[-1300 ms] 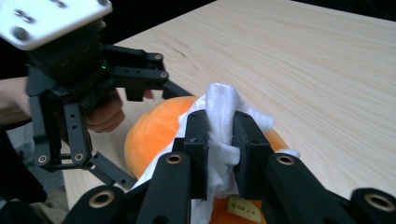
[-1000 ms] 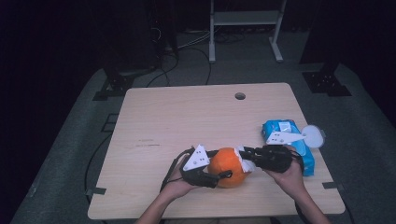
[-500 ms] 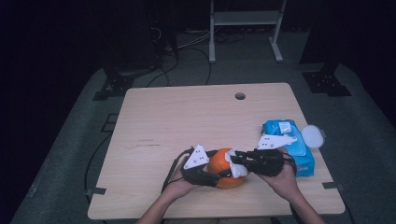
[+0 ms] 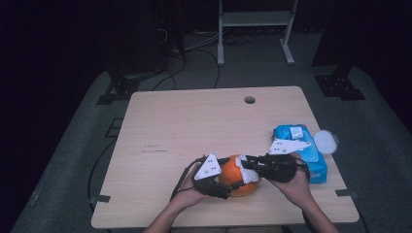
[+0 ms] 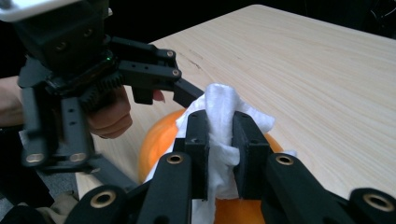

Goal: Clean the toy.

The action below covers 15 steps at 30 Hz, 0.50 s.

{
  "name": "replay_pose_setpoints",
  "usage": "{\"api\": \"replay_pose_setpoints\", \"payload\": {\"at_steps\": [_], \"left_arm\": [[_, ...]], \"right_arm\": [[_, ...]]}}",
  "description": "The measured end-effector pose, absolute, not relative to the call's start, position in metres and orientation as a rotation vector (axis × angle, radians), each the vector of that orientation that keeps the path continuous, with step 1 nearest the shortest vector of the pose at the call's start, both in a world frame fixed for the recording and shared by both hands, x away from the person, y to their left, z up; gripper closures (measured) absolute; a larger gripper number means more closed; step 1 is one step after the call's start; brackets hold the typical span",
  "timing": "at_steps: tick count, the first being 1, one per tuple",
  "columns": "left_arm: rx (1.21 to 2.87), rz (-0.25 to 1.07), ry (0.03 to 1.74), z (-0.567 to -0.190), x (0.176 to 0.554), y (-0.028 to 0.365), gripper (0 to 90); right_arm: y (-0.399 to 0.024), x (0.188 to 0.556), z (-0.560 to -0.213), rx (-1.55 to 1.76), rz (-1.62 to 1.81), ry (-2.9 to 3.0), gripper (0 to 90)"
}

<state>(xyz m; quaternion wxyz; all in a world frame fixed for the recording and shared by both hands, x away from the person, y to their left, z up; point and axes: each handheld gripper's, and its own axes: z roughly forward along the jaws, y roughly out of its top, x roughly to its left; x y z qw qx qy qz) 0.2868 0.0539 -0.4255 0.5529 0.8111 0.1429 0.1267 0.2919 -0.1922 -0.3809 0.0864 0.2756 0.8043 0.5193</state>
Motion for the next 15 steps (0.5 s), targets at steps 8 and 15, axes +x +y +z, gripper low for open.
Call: {"api": "replay_pose_setpoints", "payload": {"at_steps": [8, 15], "left_arm": [[1.968, 0.299, 0.401, -0.447, 0.294, 0.047, 3.4], [1.98, 0.389, 0.356, -0.436, 0.289, 0.05, 23.5]], "right_arm": [[-0.211, 0.303, -0.392, 0.947, 1.582, 2.378, 77.1], [-0.209, 0.298, -0.385, 0.931, 1.594, 2.362, 77.2]]}}
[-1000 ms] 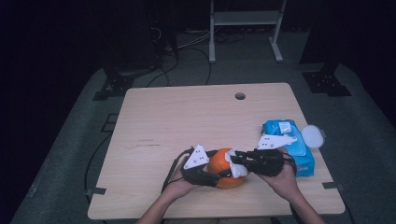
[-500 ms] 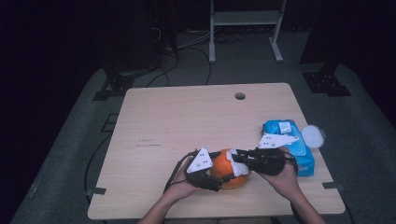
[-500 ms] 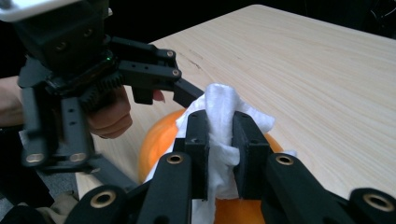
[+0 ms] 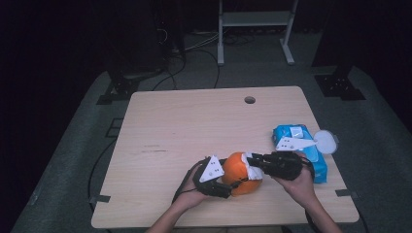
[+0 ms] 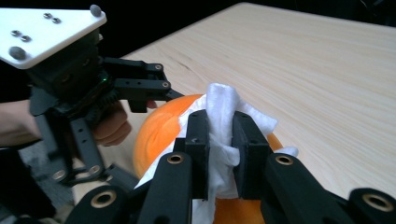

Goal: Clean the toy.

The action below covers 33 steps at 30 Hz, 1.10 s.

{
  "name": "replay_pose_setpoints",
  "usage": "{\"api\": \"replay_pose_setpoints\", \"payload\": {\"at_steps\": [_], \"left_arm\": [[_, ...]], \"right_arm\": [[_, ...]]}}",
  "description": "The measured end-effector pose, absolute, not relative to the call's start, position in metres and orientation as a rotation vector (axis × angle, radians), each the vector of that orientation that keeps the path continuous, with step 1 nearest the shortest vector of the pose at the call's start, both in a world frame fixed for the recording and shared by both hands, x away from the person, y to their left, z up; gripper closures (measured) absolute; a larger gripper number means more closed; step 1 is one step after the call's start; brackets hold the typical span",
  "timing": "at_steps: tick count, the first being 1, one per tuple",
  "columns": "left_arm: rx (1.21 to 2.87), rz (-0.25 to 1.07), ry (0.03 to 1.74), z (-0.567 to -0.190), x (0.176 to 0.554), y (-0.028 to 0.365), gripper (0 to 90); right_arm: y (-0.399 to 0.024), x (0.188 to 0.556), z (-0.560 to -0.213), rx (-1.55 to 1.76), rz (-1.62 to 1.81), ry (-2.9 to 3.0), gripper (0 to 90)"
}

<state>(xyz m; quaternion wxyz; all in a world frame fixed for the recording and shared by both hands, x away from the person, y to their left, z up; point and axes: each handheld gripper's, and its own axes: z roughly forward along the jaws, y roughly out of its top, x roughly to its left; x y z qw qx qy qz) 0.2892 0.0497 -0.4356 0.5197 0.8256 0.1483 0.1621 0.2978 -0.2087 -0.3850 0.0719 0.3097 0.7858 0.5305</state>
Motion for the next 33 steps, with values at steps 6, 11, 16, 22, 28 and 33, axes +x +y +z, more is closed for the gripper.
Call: {"api": "replay_pose_setpoints", "payload": {"at_steps": [6, 11, 16, 22, 28, 33], "left_arm": [[2.016, 0.349, 0.29, -0.426, 0.292, 0.064, 24.4], [1.993, 0.313, 0.311, -0.434, 0.292, 0.062, 22.7], [1.999, 0.322, 0.287, -0.437, 0.289, 0.058, 22.3], [1.992, 0.326, 0.305, -0.441, 0.288, 0.058, 22.3], [1.977, 0.305, 0.344, -0.444, 0.292, 0.06, 22.2], [1.98, 0.314, 0.374, -0.445, 0.293, 0.06, 20.8]], "right_arm": [[-0.206, 0.296, -0.383, 0.898, 1.578, 2.375, 77.1], [-0.21, 0.305, -0.396, 0.956, 1.548, 2.394, 77.0], [-0.201, 0.294, -0.385, 0.896, 1.559, 2.376, 77.1], [-0.197, 0.293, -0.382, 0.851, 1.569, 2.386, 77.1], [-0.217, 0.306, -0.401, 0.979, 1.502, 2.372, 77.1], [-0.206, 0.297, -0.392, 0.917, 1.501, 2.382, 77.2]]}}
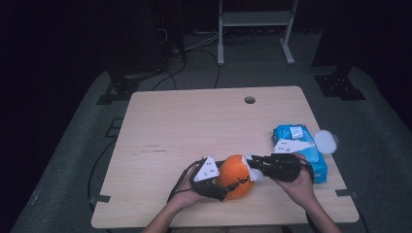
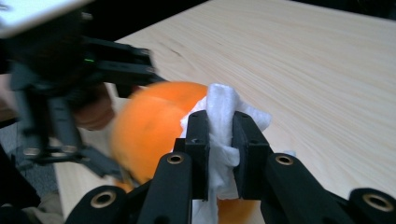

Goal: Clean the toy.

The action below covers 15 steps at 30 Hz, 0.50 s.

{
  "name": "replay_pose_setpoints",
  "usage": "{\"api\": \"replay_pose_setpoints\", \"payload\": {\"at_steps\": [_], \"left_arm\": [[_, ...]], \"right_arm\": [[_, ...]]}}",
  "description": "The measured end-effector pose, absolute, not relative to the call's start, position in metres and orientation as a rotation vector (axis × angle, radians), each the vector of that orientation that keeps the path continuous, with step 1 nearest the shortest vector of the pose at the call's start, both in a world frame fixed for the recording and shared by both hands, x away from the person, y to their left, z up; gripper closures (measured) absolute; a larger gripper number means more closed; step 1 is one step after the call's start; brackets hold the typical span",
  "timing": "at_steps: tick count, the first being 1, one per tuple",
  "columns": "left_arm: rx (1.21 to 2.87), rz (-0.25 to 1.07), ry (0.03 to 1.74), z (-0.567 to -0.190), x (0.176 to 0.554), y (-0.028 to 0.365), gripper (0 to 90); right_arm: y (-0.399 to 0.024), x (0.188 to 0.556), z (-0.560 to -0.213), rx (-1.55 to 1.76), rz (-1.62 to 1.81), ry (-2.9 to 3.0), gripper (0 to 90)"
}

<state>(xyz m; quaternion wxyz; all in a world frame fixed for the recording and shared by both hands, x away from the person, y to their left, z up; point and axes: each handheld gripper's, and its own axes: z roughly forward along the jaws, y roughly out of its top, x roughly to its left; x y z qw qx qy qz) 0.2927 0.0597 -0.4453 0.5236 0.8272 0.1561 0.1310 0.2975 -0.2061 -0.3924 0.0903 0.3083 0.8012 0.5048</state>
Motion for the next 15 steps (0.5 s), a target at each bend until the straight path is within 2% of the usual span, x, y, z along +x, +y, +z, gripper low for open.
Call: {"api": "replay_pose_setpoints", "payload": {"at_steps": [5, 8, 15], "left_arm": [[1.972, 0.324, 0.402, -0.445, 0.291, 0.054, 20.6], [1.99, 0.357, 0.368, -0.444, 0.286, 0.05, 21.6], [1.991, 0.367, 0.338, -0.444, 0.282, 0.048, 22.4]], "right_arm": [[-0.183, 0.28, -0.379, 0.758, 1.532, 2.422, 77.1], [-0.17, 0.272, -0.376, 0.66, 1.403, 2.42, 76.7], [-0.196, 0.287, -0.379, 0.774, 1.36, 2.346, 76.8]]}}
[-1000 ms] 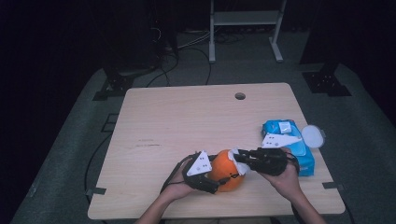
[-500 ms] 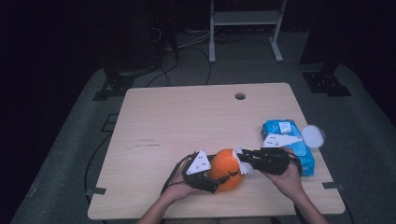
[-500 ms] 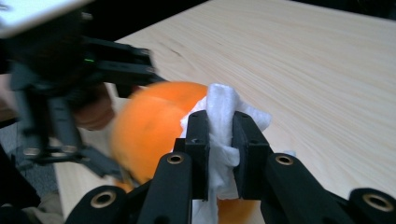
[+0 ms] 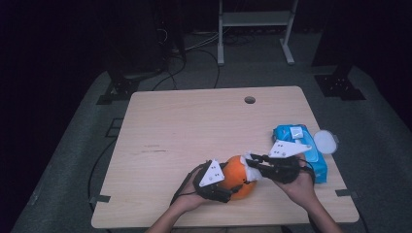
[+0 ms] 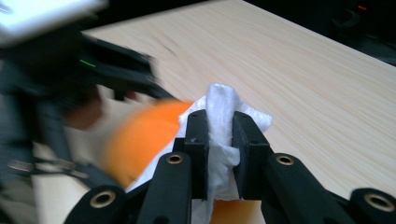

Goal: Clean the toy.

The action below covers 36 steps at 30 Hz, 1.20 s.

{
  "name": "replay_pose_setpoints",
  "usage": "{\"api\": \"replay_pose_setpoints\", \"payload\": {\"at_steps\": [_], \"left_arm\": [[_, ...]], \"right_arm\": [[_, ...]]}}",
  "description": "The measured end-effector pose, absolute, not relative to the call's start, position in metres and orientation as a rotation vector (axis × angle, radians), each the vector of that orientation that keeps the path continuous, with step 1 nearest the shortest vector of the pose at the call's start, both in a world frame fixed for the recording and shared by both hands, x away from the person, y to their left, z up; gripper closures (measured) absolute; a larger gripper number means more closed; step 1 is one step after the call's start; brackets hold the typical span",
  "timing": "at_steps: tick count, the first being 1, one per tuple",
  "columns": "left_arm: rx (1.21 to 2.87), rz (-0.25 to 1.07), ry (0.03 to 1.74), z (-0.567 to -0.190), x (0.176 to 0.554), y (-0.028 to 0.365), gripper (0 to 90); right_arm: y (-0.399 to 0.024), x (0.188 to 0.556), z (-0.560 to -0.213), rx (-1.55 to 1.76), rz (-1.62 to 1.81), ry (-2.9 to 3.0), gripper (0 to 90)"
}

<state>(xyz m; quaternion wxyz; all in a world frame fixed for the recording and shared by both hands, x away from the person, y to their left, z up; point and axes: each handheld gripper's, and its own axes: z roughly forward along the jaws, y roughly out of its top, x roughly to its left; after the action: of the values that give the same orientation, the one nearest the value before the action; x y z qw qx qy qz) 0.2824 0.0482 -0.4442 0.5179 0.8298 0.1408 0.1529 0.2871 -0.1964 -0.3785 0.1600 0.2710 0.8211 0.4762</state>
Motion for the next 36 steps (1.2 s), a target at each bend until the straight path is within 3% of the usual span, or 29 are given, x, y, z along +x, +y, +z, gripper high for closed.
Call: {"api": "replay_pose_setpoints", "payload": {"at_steps": [4, 16, 30, 36], "left_arm": [[1.994, 0.376, 0.333, -0.444, 0.281, 0.046, 22.3], [2.048, 0.488, 0.188, -0.444, 0.265, 0.033, 21.8], [2.045, 0.463, 0.181, -0.444, 0.268, 0.037, 21.1], [2.066, 0.515, 0.101, -0.444, 0.261, 0.03, 20.7]], "right_arm": [[-0.208, 0.291, -0.386, 0.829, 1.376, 2.377, 77.3], [-0.173, 0.273, -0.374, 0.652, 1.404, 2.424, 77.0], [-0.209, 0.291, -0.381, 0.829, 1.376, 2.396, 77.1], [-0.185, 0.28, -0.372, 0.731, 1.435, 2.439, 77.0]]}}
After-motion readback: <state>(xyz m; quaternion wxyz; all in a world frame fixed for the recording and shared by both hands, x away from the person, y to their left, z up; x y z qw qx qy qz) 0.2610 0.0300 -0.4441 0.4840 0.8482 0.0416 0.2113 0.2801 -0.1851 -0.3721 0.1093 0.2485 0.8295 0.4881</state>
